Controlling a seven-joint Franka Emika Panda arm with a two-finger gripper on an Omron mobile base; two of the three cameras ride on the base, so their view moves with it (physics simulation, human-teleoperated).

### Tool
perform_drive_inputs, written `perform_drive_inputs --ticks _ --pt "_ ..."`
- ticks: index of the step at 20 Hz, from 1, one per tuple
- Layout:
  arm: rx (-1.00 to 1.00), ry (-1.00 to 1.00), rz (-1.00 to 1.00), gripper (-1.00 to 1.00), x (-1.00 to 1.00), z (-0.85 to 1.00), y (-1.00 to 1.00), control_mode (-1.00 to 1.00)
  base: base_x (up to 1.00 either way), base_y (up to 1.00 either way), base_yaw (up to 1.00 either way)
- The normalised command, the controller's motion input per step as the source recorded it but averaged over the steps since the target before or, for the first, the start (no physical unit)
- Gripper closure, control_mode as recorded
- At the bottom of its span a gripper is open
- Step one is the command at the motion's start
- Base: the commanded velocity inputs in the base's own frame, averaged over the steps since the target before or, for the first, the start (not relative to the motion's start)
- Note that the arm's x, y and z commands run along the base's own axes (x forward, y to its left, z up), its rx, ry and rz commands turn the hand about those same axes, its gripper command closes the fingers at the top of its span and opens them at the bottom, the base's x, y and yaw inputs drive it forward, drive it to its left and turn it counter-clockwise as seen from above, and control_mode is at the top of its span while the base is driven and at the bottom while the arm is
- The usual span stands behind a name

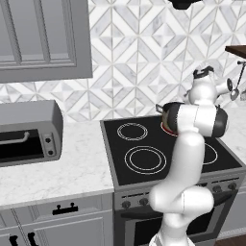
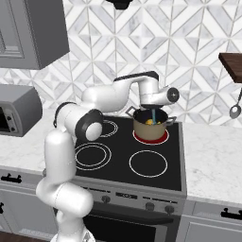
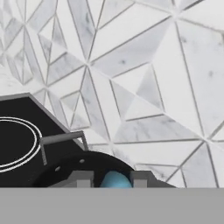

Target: Put the lemon and squash in the pot. Retrieve the spatula and lightly stir the vegetables in the pot.

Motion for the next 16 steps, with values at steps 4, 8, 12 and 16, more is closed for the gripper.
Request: perform_drive_inputs --ticks 4,8,12,16 --pt "0.11 0.04 0.07 1.00 0.12 0.00 0.16 -1.00 0.00 0.00 0.00" --pt "0.13 0.00 0.10 1.00 0.00 0.19 0.17 -1.00 0.00 0.00 0.00" --pt "0.10 0.00 0.09 1.00 0.05 0.02 0.04 -1.00 0.00 0.00 0.00" --pt "0.03 0.01 0.07 1.00 0.35 -0.23 0.00 -1.00 0.00 0.00 0.00"
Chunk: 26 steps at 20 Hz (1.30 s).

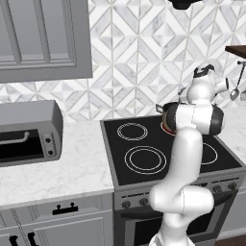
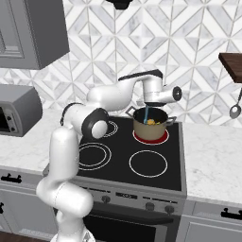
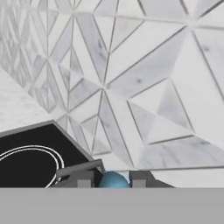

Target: Put the lemon and squash in the pot. Retrieve the spatula and lightly stir the vegetables in the pot.

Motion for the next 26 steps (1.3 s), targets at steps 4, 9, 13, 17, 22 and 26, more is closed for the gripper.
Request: perform_drive_inputs --ticks 4,9,13,17,22,26 --pt "0.04 0.01 0.10 1.00 0.52 -0.30 0.00 -1.00 0.00 0.00 0.00" --pt "0.00 0.01 0.11 1.00 0.52 -0.47 0.00 -1.00 0.00 0.00 0.00" --pt "-0.11 -0.03 0.02 1.00 0.03 -0.04 -0.36 -1.00 0.00 0.00 0.00" --pt "-0.16 0.00 0.00 1.00 0.00 0.00 -0.30 -1.00 0.00 0.00 0.00" --pt "0.02 0.00 0.00 1.00 0.00 0.44 0.11 -1.00 0.00 0.00 0.00" --pt "0.08 0.00 0.00 1.00 0.00 0.59 0.12 -1.00 0.00 0.00 0.00"
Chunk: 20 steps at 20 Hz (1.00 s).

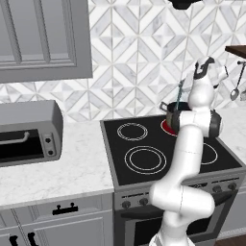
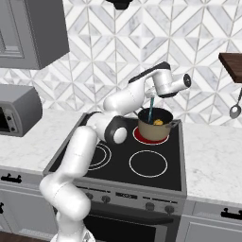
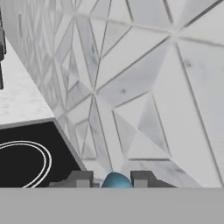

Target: Put the lemon and squash in the pot. Retrieve the spatula and lightly stir the vegetables in the pot.

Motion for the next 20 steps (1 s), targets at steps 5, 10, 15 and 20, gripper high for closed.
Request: perform_drive_inputs --ticks 5,10,15,20 --pt "-0.09 0.00 0.00 1.00 -0.03 0.03 -0.14 -1.00 0.00 0.00 0.00" --pt "-0.19 0.00 0.00 1.00 0.00 -0.47 -0.23 -1.00 0.00 0.00 0.00" --pt "-0.07 0.00 0.00 1.00 -0.07 -0.41 -0.04 -1.00 0.00 0.00 0.00" --pt "0.00 -0.05 0.00 1.00 -0.71 0.25 -0.07 -1.00 0.00 0.00 0.00"
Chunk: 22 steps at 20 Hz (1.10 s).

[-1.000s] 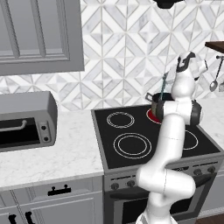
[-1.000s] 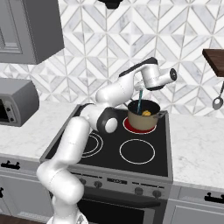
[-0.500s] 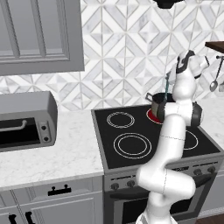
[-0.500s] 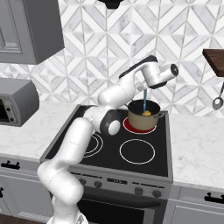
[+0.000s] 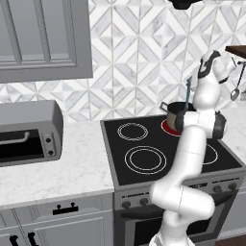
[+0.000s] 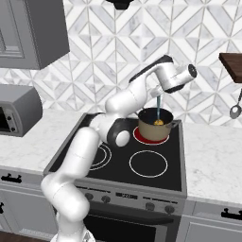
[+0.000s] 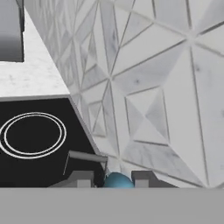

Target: Put the lemon and squash in the pot. Retrieve the spatula and lightly stir the vegetables in the pot.

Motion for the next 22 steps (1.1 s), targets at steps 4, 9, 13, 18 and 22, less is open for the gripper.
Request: perform_drive_inputs --ticks 4,9,13,18,22 --pt "0.00 -0.01 0.00 1.00 -0.24 0.01 -0.01 -1.00 0.00 0.00 0.00" --pt "0.00 0.00 0.00 1.00 0.24 -0.50 0.00 -1.00 0.00 0.00 0.00" --pt "-0.04 -0.10 0.00 1.00 0.24 -0.50 0.00 -1.00 0.00 0.00 0.00" --pt "-0.03 -0.12 0.00 1.00 0.00 -0.23 0.00 -1.00 0.00 0.00 0.00" --pt "0.02 -0.01 0.06 1.00 0.00 -0.21 0.21 -1.00 0.00 0.00 0.00"
